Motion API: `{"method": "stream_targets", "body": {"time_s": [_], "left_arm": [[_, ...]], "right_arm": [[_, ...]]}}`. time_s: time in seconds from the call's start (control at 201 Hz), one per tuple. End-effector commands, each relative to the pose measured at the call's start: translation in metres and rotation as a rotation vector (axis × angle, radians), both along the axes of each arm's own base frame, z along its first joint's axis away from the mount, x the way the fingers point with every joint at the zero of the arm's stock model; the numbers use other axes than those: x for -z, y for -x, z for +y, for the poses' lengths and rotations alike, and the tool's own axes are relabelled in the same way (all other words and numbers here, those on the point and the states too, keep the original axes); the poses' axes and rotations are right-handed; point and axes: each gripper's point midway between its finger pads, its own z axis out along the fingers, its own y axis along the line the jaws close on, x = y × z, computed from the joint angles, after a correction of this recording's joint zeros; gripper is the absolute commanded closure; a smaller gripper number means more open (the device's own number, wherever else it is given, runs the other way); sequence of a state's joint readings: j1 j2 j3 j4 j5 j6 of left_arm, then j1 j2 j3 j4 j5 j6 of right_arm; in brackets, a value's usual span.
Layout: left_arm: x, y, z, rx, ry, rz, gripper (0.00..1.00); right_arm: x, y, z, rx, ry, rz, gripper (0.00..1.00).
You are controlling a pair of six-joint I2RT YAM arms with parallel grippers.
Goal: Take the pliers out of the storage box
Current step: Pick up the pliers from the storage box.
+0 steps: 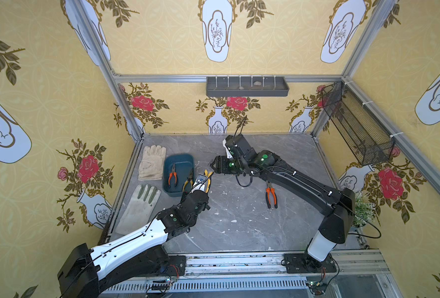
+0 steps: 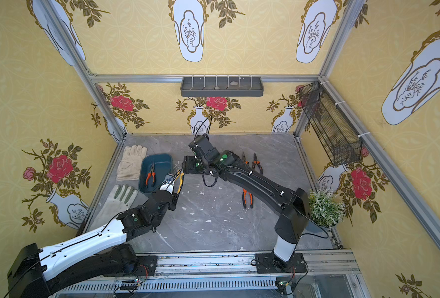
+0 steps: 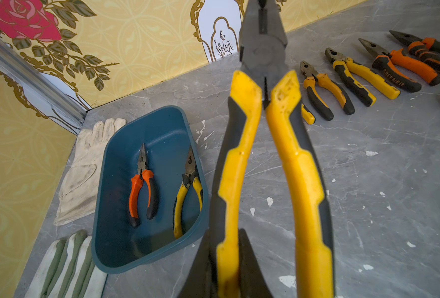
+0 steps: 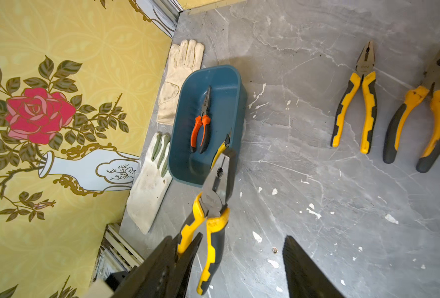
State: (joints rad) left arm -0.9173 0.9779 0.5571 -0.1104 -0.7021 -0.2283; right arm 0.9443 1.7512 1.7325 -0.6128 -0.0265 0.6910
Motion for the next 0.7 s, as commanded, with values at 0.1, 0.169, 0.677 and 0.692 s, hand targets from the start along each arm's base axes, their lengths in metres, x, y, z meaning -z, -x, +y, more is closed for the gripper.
{"method": "stream_targets", "body": {"time_s": [0.1, 0.169, 0.677, 0.692], "left_arm": [[-0.011, -0.007, -0.008, -0.031, 0.06, -0.042, 1.0], [-0.011, -0.007, -0.009, -0.033, 0.056, -0.043, 1.0], [-0.011, -0.009, -0.013, -0.024, 0.03, -0.036, 1.0], [-0.011, -0.009, -0.014, -0.021, 0.029, -0.035, 1.0]], "right_arm": [[0.007, -0.028, -0.001, 0.192, 0.028, 0.087, 0.33], [0.009, -0.031, 0.0, 0.226, 0.033, 0.103, 0.34], [0.04, -0.034, 0.011, 0.259, 0.081, 0.163, 0.48], [0.04, -0.034, 0.011, 0.259, 0.081, 0.164, 0.49]]}}
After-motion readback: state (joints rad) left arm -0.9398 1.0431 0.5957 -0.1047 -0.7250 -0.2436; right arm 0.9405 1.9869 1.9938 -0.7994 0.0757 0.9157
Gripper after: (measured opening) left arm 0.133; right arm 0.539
